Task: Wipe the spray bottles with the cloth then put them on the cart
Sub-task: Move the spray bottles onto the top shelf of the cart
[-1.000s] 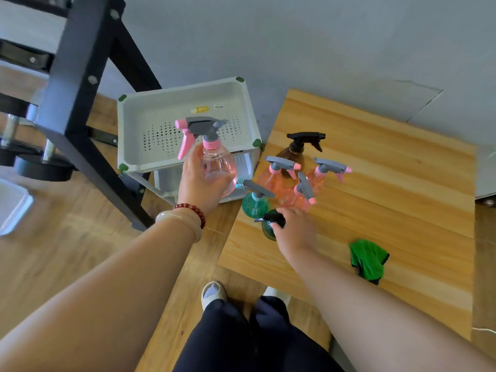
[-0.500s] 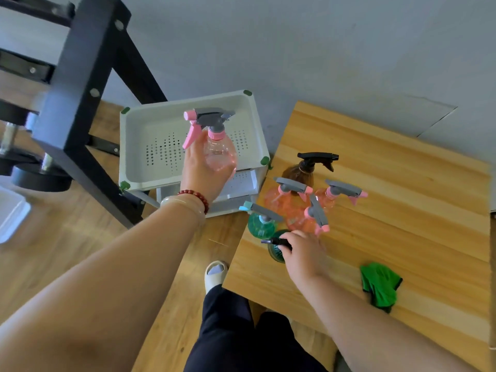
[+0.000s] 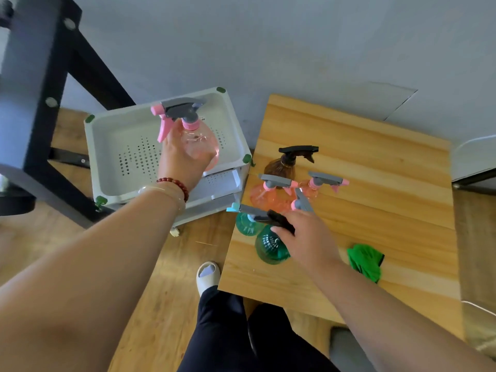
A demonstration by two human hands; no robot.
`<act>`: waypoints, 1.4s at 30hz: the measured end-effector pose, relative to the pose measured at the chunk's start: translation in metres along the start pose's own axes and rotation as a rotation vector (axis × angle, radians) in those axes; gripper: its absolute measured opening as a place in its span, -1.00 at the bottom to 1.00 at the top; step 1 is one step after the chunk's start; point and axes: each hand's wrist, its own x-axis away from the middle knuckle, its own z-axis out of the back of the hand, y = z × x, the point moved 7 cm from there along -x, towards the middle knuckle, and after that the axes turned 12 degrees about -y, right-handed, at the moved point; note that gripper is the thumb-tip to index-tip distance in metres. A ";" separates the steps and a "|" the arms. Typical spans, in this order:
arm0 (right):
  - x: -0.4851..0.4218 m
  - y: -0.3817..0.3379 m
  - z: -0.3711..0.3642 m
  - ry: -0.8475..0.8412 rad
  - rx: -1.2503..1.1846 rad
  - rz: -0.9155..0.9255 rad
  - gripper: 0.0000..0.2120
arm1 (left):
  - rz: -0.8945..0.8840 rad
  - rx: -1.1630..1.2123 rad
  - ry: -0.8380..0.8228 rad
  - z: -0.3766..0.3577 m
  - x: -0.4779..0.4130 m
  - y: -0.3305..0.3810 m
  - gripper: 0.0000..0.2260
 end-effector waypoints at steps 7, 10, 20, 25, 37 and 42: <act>0.003 -0.064 0.057 -0.008 -0.042 0.090 -0.72 | -0.024 0.043 -0.003 0.013 0.009 0.021 -0.44; 0.002 -0.088 0.078 -0.013 -0.058 0.094 -0.71 | -0.034 0.065 -0.009 0.023 0.014 0.028 -0.43; -0.037 -0.140 0.135 0.085 -0.135 0.139 -0.72 | 0.000 0.111 0.033 0.059 0.014 0.022 -0.40; -0.082 -0.160 0.137 0.154 -0.126 0.175 -0.73 | 0.048 0.127 0.030 0.065 -0.006 0.006 -0.39; -0.230 -0.173 0.085 0.086 -0.014 0.166 -0.84 | 0.063 0.093 -0.023 0.056 -0.098 -0.046 -0.49; -0.271 -0.166 0.074 0.036 0.092 0.151 -0.93 | 0.079 0.060 -0.053 0.046 -0.125 -0.071 -0.53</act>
